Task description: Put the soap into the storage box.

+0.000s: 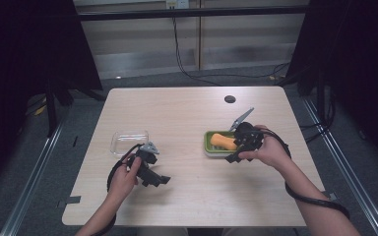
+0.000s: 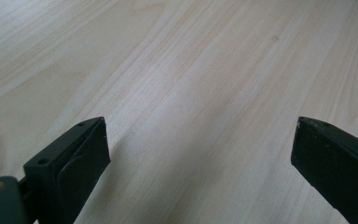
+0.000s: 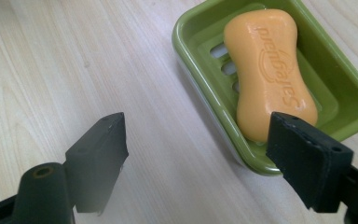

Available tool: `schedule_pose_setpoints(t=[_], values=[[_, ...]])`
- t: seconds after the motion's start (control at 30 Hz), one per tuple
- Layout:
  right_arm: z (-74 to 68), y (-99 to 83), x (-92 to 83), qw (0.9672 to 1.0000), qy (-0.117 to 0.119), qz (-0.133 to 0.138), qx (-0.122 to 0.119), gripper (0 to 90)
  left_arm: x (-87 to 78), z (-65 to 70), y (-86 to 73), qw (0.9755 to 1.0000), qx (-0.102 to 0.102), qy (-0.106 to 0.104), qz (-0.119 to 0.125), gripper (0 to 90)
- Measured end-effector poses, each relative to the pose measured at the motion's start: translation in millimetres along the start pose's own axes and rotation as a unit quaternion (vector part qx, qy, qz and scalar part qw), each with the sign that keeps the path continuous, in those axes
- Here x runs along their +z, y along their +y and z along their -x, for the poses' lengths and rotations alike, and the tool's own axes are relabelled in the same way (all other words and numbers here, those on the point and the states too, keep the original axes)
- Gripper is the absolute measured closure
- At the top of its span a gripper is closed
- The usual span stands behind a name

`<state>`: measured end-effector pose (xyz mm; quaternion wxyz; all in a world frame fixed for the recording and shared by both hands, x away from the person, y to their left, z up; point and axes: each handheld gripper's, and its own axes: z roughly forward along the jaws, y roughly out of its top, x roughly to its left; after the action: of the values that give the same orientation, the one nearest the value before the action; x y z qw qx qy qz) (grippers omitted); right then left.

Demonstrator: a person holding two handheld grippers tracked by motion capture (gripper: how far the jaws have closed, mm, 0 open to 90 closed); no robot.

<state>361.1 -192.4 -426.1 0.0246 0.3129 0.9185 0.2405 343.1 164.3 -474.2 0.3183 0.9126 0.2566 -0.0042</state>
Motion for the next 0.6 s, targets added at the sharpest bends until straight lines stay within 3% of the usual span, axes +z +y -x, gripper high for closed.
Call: schedule_pose_setpoints(t=[0.23,0.27,0.6], values=[[-2.8,-5.1,-0.1,1.0,0.004,0.003,0.0,19.8,-0.6,-0.7,-1.4,1.0,-0.003,0.003,-0.005,4.0],[-3.4,-6.0,0.3,1.0,0.005,0.005,0.002,19.7,0.0,0.1,-1.8,0.9999,-0.011,0.001,0.003,4.0],[-10.3,-15.3,0.9,0.9999,0.011,0.01,-0.001,18.7,-0.8,0.0,-2.1,1.0,-0.003,0.002,-0.001,4.0]])
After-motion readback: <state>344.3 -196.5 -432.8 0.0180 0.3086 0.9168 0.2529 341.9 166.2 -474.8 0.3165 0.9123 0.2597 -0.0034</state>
